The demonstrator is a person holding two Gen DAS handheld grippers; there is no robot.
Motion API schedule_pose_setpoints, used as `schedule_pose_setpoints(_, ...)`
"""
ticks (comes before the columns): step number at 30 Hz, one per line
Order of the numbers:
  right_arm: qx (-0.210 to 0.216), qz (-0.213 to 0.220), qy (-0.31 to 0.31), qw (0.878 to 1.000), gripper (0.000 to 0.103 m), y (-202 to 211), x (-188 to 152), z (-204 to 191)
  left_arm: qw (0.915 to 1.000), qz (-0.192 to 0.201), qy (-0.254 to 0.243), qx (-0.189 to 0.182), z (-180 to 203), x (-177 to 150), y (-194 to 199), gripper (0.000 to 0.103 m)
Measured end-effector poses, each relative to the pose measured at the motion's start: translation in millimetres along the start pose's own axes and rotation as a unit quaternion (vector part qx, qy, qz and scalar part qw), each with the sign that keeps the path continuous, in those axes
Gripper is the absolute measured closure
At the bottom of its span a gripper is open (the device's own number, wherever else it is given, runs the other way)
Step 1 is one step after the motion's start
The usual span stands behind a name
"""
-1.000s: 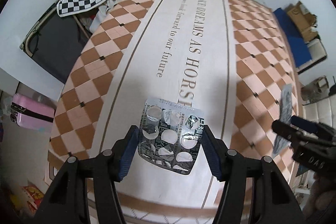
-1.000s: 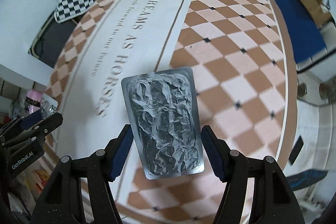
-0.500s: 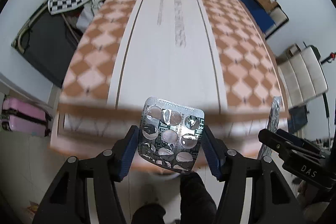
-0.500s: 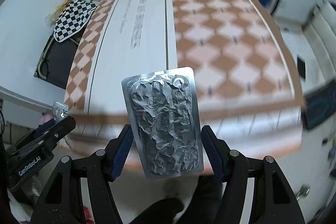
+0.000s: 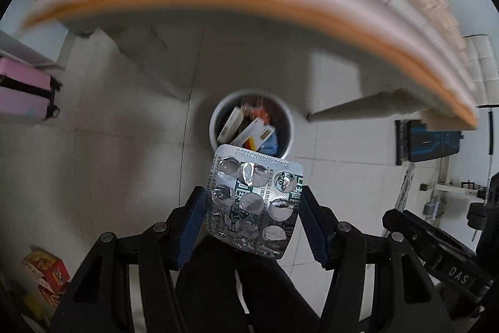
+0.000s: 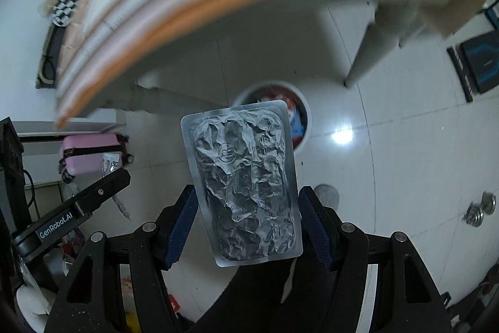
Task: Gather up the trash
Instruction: 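Carry the blister pack and foil tray over the bin and open both tools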
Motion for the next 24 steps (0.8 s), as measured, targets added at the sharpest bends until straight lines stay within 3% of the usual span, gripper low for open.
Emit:
schedule_pose_setpoints(5,0.005,-0.022,-0.026,0.999,0.035,-86.3,-5.7,40.0,0.9992,-0.037,0.018,0.0,-0.9,13.5,-94.2,0.047)
schedule_pose_setpoints(13,0.025,-0.039,-0.074,0.996,0.035,-210.6,22.7,95.4,0.9948,-0.089,0.045,-0.02,0.1,49.9,-217.8,0.047)
schedule_pose_setpoints(19,0.047,-0.053,-0.102,0.992,0.035,-286.8,42.7,121.3,0.9914,-0.114,0.055,-0.031,-8.9,72.8,-267.1,0.046)
schedule_pose_setpoints(24,0.057,-0.062,-0.113,0.99,0.035,-326.7,54.1,132.0,0.9897,-0.126,0.057,-0.037,-15.9,83.4,-279.9,0.042)
Point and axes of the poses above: each gripper's, at about its wrist camera, not at the fingertips, and y roughly against the way its jaws point, z to its right, x to its top, the point moved 1 cm from there along -y, roughly the way its jaws point, and after that the axes turned 14 degrees about y, right-handed, at the moved point
